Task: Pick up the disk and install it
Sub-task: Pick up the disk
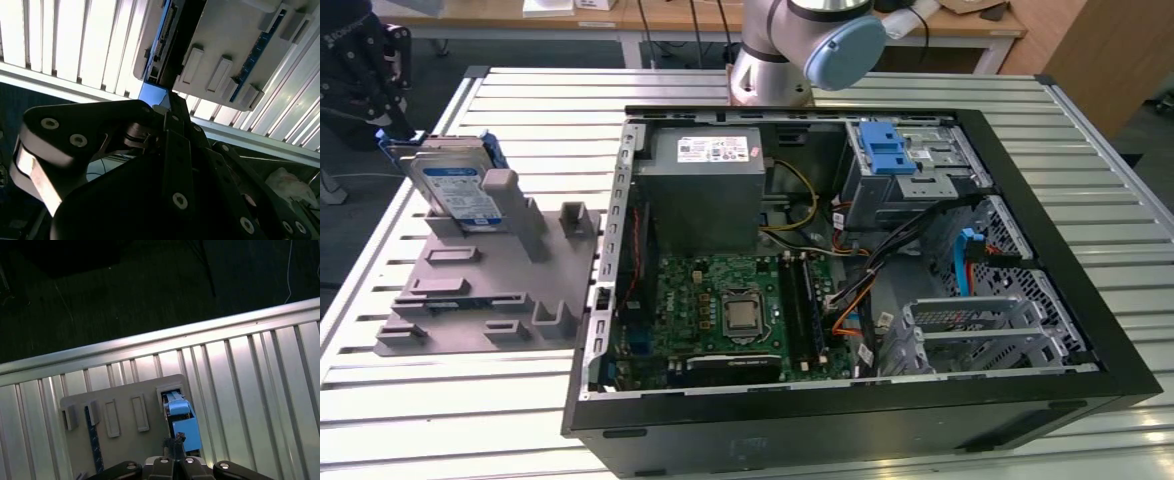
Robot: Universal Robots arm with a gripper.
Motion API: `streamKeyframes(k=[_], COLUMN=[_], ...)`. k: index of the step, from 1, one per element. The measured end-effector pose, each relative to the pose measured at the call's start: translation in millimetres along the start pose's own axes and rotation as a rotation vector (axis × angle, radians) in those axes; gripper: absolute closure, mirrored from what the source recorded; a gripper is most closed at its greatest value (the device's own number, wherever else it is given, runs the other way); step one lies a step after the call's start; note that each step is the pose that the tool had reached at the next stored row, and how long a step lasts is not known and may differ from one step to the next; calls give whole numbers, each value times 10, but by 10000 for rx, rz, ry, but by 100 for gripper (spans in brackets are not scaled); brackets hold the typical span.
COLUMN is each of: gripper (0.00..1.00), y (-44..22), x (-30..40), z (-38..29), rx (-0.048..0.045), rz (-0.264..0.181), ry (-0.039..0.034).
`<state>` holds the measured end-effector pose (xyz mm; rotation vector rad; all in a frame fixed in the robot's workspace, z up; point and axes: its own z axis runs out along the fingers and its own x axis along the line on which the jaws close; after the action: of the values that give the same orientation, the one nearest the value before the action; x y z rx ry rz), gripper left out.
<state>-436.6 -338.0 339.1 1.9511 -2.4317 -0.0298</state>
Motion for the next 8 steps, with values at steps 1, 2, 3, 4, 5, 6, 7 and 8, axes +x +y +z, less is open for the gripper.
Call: streamKeyframes(k=[1, 2, 3, 4, 5, 6, 7, 8], gripper=[89, 89, 89, 89, 89, 89, 89, 89], y=[0, 0, 0, 2, 6, 11, 18, 26], x=[-1, -1, -2, -9, -23, -39, -53, -61], z=[0, 0, 1, 2, 3, 5, 7, 9], rx=[-3, -6, -6, -6, -5, -6, -6, -5], rz=[-50, -154, -269, -347, -378, -390, -393, -393], ry=[-17, -30, -33, -31, -31, -30, -30, -31])
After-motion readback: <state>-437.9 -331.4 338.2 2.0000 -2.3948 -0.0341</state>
